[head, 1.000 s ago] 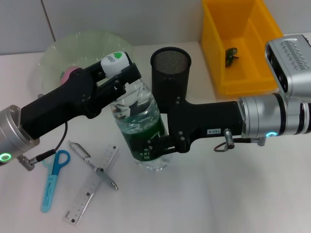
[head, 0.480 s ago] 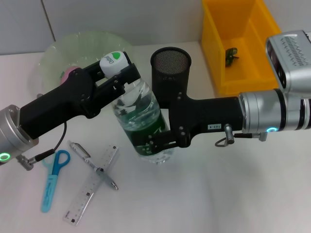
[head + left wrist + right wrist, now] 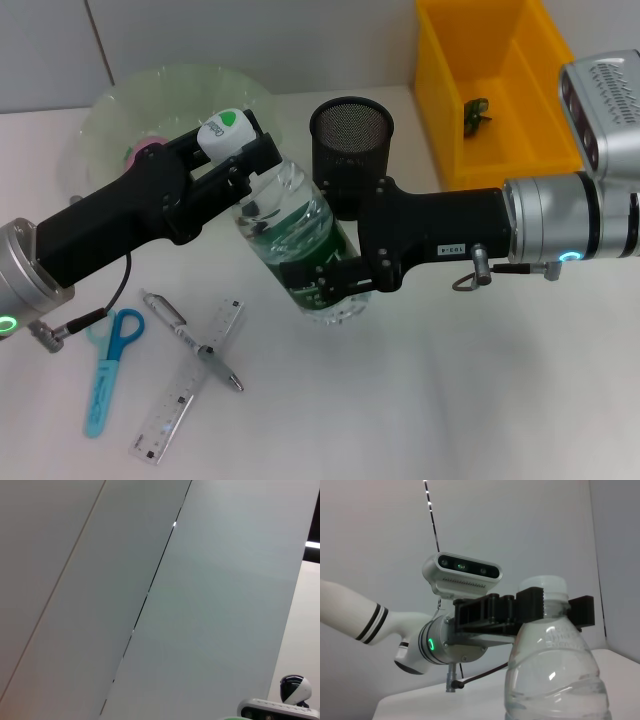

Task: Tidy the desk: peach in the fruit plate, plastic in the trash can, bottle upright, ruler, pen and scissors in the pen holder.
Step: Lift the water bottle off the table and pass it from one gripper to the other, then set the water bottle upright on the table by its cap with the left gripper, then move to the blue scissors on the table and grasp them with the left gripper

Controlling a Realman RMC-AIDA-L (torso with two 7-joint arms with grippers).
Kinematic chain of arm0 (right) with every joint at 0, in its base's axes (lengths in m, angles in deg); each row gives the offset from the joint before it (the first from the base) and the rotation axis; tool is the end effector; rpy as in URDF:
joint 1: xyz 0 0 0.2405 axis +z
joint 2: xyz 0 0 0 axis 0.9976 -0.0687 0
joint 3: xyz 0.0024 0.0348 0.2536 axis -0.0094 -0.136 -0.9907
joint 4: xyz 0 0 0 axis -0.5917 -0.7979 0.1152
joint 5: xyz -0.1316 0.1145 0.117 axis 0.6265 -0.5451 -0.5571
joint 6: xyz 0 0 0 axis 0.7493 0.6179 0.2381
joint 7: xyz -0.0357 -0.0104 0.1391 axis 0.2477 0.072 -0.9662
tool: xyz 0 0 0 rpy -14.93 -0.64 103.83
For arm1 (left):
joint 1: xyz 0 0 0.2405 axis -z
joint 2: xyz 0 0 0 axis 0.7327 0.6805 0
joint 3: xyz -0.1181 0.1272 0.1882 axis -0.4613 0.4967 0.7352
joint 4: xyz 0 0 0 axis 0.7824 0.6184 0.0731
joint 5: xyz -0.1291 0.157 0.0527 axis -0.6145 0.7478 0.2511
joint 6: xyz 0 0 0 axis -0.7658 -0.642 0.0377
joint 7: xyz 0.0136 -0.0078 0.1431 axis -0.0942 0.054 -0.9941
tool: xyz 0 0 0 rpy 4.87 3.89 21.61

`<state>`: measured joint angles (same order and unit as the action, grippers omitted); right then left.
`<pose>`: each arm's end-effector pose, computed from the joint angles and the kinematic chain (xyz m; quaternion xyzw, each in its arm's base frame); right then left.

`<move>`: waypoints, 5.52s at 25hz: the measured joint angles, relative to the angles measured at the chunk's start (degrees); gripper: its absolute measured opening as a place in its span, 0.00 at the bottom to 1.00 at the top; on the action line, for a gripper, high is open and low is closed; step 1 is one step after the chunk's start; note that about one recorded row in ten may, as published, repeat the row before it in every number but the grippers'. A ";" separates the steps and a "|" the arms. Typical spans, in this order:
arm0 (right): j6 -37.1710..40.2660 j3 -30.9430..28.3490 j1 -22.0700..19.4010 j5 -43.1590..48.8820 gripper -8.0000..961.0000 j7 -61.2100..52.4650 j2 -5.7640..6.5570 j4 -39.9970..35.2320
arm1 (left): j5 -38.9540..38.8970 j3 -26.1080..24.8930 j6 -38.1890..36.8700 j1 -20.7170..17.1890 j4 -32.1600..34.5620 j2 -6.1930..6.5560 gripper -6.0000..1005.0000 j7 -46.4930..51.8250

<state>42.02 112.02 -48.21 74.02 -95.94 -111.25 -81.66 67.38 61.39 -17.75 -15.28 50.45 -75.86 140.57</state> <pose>0.1894 0.3393 -0.0344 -0.9445 0.0942 0.3125 0.0383 -0.2100 0.3129 -0.0129 -0.8329 -0.1993 -0.5102 0.0793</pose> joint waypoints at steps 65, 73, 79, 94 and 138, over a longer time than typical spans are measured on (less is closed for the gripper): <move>-3.87 -5.25 -9.63 3.94 0.86 -9.95 0.26 -13.25 | -0.41 -14.39 18.37 -7.38 3.47 0.00 0.49 -21.01; -3.90 -5.26 -9.64 3.91 0.86 -10.73 0.20 -13.23 | -0.91 -15.48 23.24 -6.04 0.87 -0.08 0.50 -24.71; -3.89 -5.18 -9.60 3.90 0.86 -10.76 0.10 -13.11 | -1.83 -15.47 25.46 -4.57 -1.77 -0.15 0.50 -27.61; -3.42 -5.18 -9.37 3.91 0.86 -10.85 0.12 -13.07 | -1.90 -15.33 26.51 -4.11 -2.05 -0.11 0.51 -27.11; -2.41 -5.18 -9.66 3.50 0.86 -10.71 0.09 -13.08 | 18.82 -10.17 0.33 -14.02 15.62 2.37 0.84 0.90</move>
<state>39.62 106.84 -57.87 77.52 -106.65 -111.16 -94.74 86.20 51.21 -17.42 -29.30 66.06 -73.49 141.47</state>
